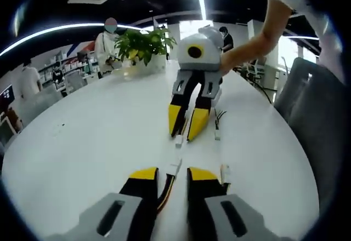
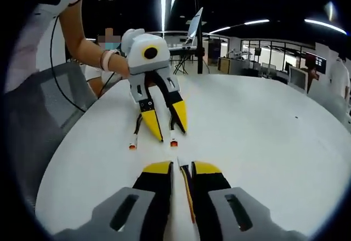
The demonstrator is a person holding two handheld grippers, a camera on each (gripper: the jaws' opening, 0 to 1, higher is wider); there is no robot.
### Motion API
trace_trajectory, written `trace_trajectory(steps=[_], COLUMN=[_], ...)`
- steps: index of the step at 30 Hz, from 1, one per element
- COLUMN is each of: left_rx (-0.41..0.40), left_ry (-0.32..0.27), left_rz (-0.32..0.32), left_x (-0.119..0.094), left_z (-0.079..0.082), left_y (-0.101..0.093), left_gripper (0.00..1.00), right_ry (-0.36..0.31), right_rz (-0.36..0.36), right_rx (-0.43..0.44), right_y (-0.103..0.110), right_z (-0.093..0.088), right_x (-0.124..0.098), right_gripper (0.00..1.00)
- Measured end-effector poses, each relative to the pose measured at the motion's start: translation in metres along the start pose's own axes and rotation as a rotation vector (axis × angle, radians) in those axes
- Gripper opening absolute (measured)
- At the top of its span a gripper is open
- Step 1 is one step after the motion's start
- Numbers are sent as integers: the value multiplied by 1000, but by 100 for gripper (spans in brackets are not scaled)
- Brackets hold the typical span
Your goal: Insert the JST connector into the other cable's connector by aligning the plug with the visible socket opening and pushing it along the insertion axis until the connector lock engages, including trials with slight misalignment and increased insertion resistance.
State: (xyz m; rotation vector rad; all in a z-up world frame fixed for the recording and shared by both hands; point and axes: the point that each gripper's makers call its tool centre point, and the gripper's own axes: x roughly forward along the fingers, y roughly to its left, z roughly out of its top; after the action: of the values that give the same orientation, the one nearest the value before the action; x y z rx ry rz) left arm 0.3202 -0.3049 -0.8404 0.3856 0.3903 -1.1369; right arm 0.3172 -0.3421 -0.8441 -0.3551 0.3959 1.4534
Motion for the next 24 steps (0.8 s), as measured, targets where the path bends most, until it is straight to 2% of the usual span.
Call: trace_trajectory(steps=[5, 8, 13, 17, 24], left_rx=[4, 22, 20, -35, -36], left_ry=[3, 1, -7, -16, -33], left_rz=[11, 2, -10, -6, -12], left_x=[0, 2, 2, 2, 3], left_z=[0, 0, 0, -1, -1], left_y=[1, -1, -4, -3, -1], left_gripper=[12, 9, 6, 6, 6], right_ry=[3, 24, 18, 15, 6], right_rz=[3, -10, -8, -7, 1], right_rx=[3, -19, -8, -6, -12], right_y=[2, 2, 1, 0, 0], right_z=[-1, -4, -4, -4, -4], right_x=[1, 0, -2, -2, -3], right_gripper=[9, 10, 8, 8, 5])
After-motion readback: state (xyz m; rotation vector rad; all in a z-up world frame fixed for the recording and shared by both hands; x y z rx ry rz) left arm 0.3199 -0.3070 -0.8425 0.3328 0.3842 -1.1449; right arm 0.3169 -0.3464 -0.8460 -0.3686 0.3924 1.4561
